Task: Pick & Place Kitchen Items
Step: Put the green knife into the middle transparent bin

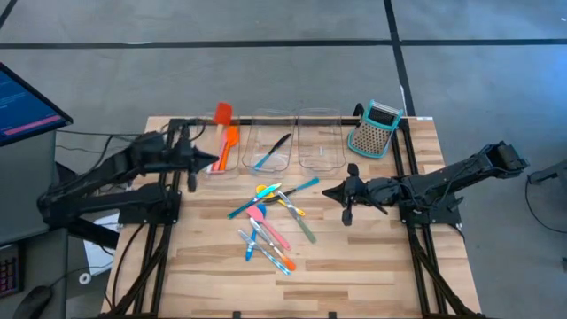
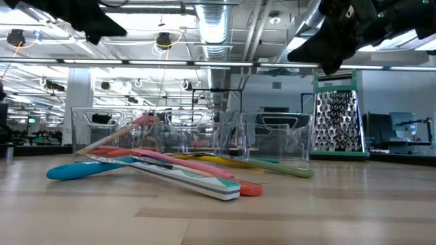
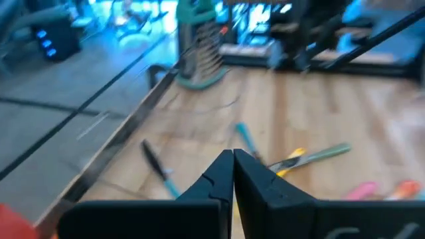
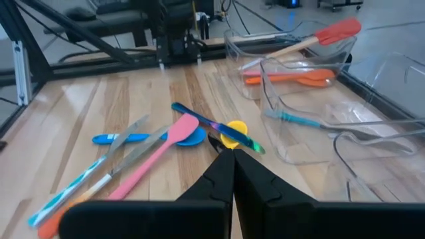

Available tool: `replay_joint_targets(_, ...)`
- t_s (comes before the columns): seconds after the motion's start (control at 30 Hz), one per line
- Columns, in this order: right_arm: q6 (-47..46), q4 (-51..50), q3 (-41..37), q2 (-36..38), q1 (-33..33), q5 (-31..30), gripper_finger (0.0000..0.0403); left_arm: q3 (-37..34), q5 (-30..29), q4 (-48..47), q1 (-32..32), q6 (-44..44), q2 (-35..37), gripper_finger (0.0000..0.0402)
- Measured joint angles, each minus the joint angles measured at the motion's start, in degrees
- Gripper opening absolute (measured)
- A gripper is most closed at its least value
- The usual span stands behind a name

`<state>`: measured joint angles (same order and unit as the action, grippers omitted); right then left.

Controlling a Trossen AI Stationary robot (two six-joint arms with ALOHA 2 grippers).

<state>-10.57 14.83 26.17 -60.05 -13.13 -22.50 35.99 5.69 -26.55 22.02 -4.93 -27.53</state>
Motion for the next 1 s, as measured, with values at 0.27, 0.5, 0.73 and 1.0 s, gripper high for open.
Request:
replay_joint_targets(0.27,-0.02,2.71,0.0,0.02,-0.02,0.04,0.0,-3.82,6.64,0.46,-5.81,3.93,9.3,0.0001)
replay_joint_targets(0.5,-0.67,4.55,0.0,0.01,-0.01,0.13,0.0,-6.71,8.18,2.25,-11.62,3.94,10.33,0.0001)
replay_joint_targets(0.73,-2.14,6.7,0.0,-0.19,-0.02,0.05,0.0,-11.39,8.17,10.6,-17.62,3.94,10.27,0.0001)
replay_joint_targets(1.0,-5.97,14.35,0.0,-5.96,-0.02,-0.39,0.0,-14.61,8.09,13.49,-22.82,4.61,10.27,0.0001)
